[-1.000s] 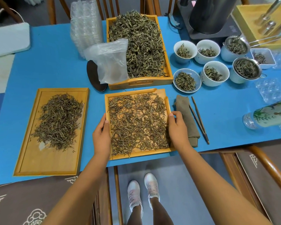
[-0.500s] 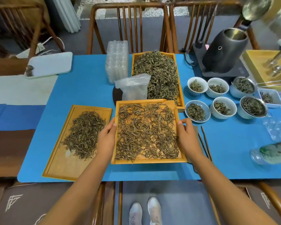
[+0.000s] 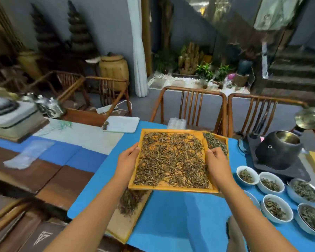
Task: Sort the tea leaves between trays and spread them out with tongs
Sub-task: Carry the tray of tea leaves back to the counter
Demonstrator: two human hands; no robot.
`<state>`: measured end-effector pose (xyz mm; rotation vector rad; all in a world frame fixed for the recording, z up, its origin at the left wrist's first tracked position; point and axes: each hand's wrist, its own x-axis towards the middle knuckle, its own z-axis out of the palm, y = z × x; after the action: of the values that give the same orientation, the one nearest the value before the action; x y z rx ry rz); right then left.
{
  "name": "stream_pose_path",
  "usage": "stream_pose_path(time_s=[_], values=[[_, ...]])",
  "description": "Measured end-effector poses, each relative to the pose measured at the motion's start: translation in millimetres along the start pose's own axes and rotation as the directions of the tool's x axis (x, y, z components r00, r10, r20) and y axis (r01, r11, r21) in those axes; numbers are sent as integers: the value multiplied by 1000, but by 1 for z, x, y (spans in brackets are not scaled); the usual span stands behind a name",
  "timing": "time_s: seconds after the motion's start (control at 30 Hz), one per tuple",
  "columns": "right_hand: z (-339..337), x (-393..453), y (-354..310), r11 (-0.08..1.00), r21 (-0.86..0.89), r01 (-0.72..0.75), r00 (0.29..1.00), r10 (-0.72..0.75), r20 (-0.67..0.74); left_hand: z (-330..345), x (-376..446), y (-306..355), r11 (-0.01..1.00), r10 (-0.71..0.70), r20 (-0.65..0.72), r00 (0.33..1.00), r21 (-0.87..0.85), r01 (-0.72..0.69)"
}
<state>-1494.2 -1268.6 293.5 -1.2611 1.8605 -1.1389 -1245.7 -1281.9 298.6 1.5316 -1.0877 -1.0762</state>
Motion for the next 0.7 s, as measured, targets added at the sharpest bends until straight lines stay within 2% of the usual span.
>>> stream_pose_path(time_s=[0.17,0.33,0.4,0.57,0.7], values=[[23,7,-80,993,29,111,989,-114,98,-59,-10,46,998,59,-172,983,20,-57],[62,-19,-148,980,16,199,954,-197,226,-138,-41,72,995,95,-344,934,19,-95],[81,-41,-172,970,31,243,927,-241,288,-173,-64,79,997,69,-411,909,-11,-81],[129,-127,-225,936,89,341,836,-345,427,-266,-148,79,993,95,-594,799,0,-118],[164,-222,-253,904,149,400,738,-414,533,-340,-240,64,996,93,-714,693,56,-75]])
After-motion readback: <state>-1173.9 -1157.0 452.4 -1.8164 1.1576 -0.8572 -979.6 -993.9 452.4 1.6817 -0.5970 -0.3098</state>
